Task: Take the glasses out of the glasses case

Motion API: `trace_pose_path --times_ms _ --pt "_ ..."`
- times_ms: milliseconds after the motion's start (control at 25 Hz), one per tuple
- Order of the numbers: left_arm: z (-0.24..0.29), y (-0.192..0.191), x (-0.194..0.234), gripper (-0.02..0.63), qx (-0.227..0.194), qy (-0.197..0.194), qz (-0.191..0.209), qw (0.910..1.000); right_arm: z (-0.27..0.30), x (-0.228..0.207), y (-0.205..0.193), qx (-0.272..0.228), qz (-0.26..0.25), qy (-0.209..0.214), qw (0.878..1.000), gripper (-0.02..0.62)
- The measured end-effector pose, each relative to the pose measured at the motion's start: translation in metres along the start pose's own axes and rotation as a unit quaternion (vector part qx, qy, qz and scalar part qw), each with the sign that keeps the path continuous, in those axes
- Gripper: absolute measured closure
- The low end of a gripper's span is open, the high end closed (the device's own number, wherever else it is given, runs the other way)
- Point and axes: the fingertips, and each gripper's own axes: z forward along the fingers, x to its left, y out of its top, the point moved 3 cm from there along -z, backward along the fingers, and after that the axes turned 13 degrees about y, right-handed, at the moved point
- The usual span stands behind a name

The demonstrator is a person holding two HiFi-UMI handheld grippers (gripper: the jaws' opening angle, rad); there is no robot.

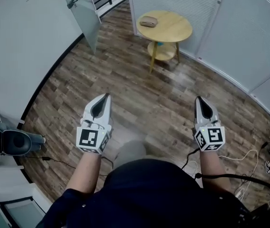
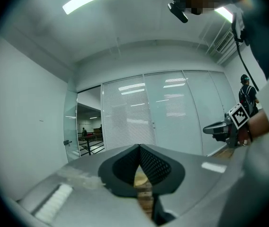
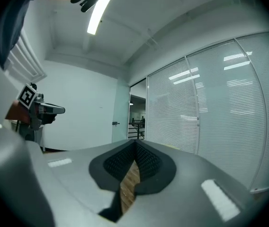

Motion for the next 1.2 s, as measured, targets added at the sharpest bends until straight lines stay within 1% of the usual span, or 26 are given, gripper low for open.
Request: trace_pose_path --times_ms 160,400,640,760,840,960,1080,1200 --pt "0.027 -0.007 0.002 0.6 0.009 0.0 0.009 0.9999 0.022 -0.017 -0.006 0.005 0.005 0.008 1.0 0.586" --pt "0.093 -0.013 0.025 0.6 0.006 -0.01 0.008 0.9999 0.076 -0.04 -0.016 0.022 0.017 0.012 1.0 0.586" --pt "0.183 -0.023 0.051 0.6 0.007 -0.022 0.003 0.9997 0.134 -0.08 -0.01 0.025 0.028 -0.012 0.999 0.586" --pt "0.234 -0.012 0.059 0.6 -0.009 -0.041 0.009 0.9991 0.164 -0.098 -0.007 0.035 0.036 -0.022 0.999 0.586" --pt "0.267 -0.006 0.068 0.6 -0.021 -0.044 0.012 0.9987 0.185 -0.109 -0.006 0.037 0.038 -0.029 0.998 0.586" --pt "0.312 -0.005 0.081 0.6 -0.029 -0.055 0.004 0.9981 0.216 -0.129 -0.004 0.041 0.039 -0.048 0.997 0.586" --pt "0.349 -0.013 0.091 0.6 -0.025 -0.068 -0.004 0.9974 0.246 -0.144 -0.007 0.045 0.046 -0.064 0.996 0.586" --pt "0.376 -0.02 0.099 0.6 -0.023 -0.075 -0.008 0.9969 0.27 -0.148 -0.008 0.036 0.054 -0.069 0.996 0.586"
